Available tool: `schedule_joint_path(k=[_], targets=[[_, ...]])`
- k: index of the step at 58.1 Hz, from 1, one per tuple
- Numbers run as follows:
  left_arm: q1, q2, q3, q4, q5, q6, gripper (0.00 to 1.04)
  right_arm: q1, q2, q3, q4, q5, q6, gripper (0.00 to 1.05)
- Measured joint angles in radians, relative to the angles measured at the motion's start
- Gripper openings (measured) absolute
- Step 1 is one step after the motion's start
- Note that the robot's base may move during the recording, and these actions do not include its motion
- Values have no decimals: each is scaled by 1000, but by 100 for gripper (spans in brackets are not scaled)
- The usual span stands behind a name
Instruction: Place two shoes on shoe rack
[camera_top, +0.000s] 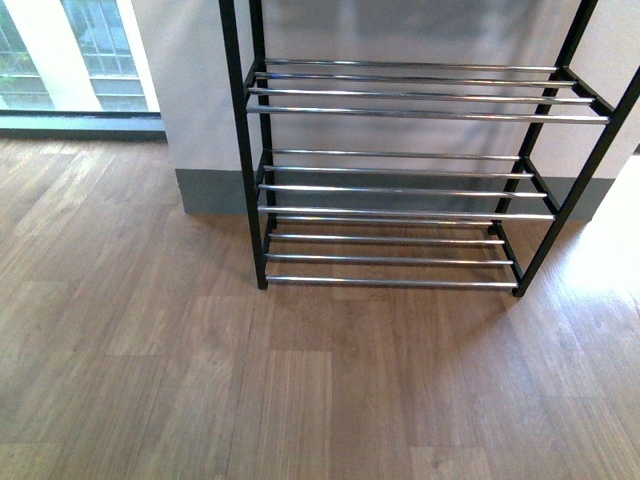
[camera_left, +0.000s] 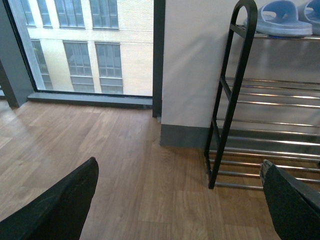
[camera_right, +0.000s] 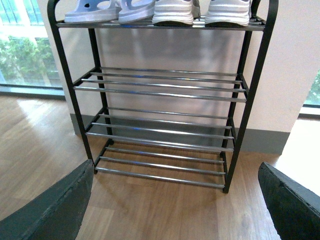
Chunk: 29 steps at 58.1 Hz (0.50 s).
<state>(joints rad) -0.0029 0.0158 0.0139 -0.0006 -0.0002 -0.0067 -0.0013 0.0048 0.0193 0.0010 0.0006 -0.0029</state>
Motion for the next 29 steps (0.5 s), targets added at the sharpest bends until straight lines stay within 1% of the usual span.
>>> schedule_joint_path(k=[29], targets=[[0,0,0,0,0,0,95,0,0,0,0,-1,0,95]])
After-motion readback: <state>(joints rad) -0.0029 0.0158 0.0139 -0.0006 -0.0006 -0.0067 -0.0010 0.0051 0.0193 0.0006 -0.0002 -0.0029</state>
